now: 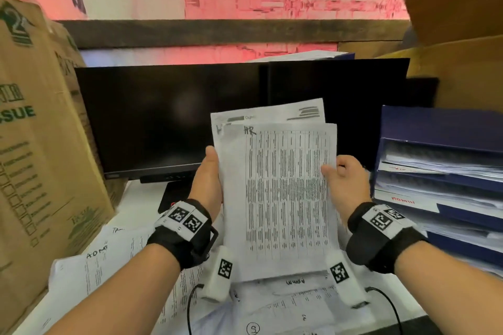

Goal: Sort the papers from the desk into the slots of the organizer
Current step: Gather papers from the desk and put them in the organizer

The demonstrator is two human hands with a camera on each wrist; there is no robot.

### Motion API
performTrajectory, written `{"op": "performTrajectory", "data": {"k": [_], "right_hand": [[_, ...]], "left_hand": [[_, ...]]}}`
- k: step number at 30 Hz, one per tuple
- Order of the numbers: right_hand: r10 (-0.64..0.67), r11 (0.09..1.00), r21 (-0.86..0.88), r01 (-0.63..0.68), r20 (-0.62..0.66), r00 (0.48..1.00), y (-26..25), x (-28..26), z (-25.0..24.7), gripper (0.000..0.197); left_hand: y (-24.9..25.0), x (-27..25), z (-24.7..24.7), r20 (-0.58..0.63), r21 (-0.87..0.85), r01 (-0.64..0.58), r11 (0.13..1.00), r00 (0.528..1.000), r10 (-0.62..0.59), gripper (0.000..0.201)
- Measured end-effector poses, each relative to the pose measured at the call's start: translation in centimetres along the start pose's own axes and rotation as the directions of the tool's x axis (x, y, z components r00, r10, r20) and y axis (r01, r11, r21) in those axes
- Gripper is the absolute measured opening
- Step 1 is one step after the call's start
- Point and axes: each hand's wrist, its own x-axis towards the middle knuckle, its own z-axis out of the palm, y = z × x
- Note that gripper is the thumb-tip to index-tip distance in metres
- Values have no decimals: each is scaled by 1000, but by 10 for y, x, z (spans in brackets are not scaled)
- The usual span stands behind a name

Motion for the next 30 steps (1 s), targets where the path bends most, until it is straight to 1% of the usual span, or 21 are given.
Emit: {"op": "performTrajectory", "data": {"k": [1, 2, 3, 4, 5, 6, 7, 8, 10, 12, 15, 17, 20, 22, 24, 26, 28, 30], "right_hand": [[-36, 999, 0, 36, -47, 998, -6, -2, 0, 8], [-76, 997, 15, 77, -80, 994, -11, -3, 0, 7], [-117, 992, 34, 121, -100, 988, -17, -6, 0, 5], [-150, 986, 55, 157, -108, 983, -23, -10, 0, 5], [-178, 979, 82, 186, -98, 979, -27, -14, 0, 4], [-196, 973, 107, 204, -73, 978, -29, -19, 0, 5], [-200, 971, 127, 203, -34, 979, -29, -23, -1, 10], [-185, 974, 140, 181, 19, 983, -26, -29, -1, 19], [-122, 987, 122, 108, 119, 985, -15, -39, -3, 40], [-68, 993, 103, 51, 166, 984, 0, -44, -7, 49], [2, 998, 68, -16, 192, 981, 16, -40, -10, 43], [21, 999, 30, -28, 210, 977, 20, -38, -11, 39], [7, 1000, -14, -4, 212, 977, 19, -36, -12, 34], [-21, 1000, -9, 23, 194, 981, 17, -36, -15, 32], [-28, 1000, 9, 26, 183, 983, 16, -34, -21, 31], [-17, 1000, -12, 20, 211, 977, 14, -32, -29, 32], [23, 998, -54, -9, 254, 967, 13, -32, -41, 33], [95, 995, -67, -79, 285, 954, 13, -30, -54, 32]], "left_hand": [[5, -3, 2, 24, 22, -46, 999, 999, 46, 69], [8, -5, 4, 42, 46, -107, 993, 994, 105, 73], [11, -7, 7, 43, 74, -164, 984, 986, 161, 69], [13, -11, 12, 35, 111, -223, 969, 975, 220, 57], [14, -14, 16, 19, 166, -269, 949, 963, 270, 42], [12, -16, 21, -6, 218, -296, 930, 952, 305, 34], [9, -19, 24, -32, 254, -309, 916, 944, 327, 34], [3, -22, 25, -62, 271, -305, 913, 941, 333, 35], [-11, -25, 23, -129, 265, -262, 928, 944, 303, 35], [-24, -29, 20, -146, 262, -201, 944, 958, 245, 36], [-33, -31, 17, -99, 289, -169, 942, 974, 205, 38], [-32, -31, 19, -72, 311, -166, 936, 978, 197, 38], [-26, -30, 21, -72, 308, -139, 941, 983, 169, 29], [-23, -30, 21, -85, 283, -112, 953, 986, 142, 24], [-20, -29, 23, -82, 283, -116, 952, 986, 144, 22], [-19, -27, 26, -76, 296, -112, 948, 987, 140, 21], [-21, -26, 32, -59, 310, -87, 947, 992, 111, 22], [-24, -28, 38, -20, 315, -60, 947, 997, 70, 22]]}}
